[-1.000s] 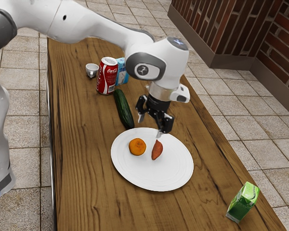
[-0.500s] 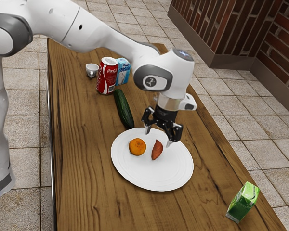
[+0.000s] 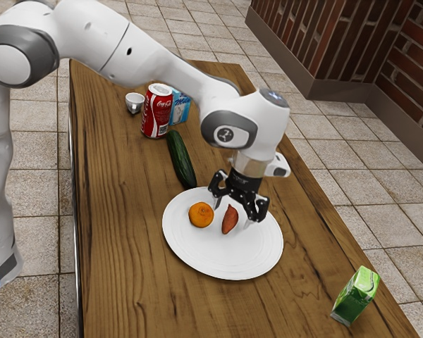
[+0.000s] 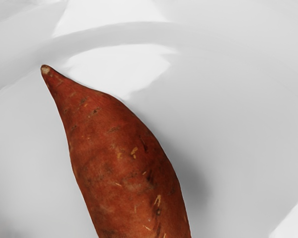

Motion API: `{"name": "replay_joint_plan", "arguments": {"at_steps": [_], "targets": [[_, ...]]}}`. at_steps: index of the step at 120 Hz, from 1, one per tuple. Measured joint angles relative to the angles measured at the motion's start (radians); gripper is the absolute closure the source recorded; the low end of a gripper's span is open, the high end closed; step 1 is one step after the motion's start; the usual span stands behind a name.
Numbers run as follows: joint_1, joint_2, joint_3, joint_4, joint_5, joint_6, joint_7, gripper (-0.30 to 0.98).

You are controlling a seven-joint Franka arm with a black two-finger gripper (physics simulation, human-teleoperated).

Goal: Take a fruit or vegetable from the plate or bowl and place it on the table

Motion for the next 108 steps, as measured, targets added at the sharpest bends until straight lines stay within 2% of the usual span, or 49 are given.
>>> {"name": "replay_joint_plan", "arguments": {"at_steps": [75,100,108], "targets": [[0.023,0.046,-0.001,0.000,0.001,0.002,-0.030,0.00],[0.022,0.044,-0.001,0.007,0.003,0.001,-0.035,0.39],[0.022,0.043,-0.002,0.009,0.010,0.001,-0.037,0.47]]}}
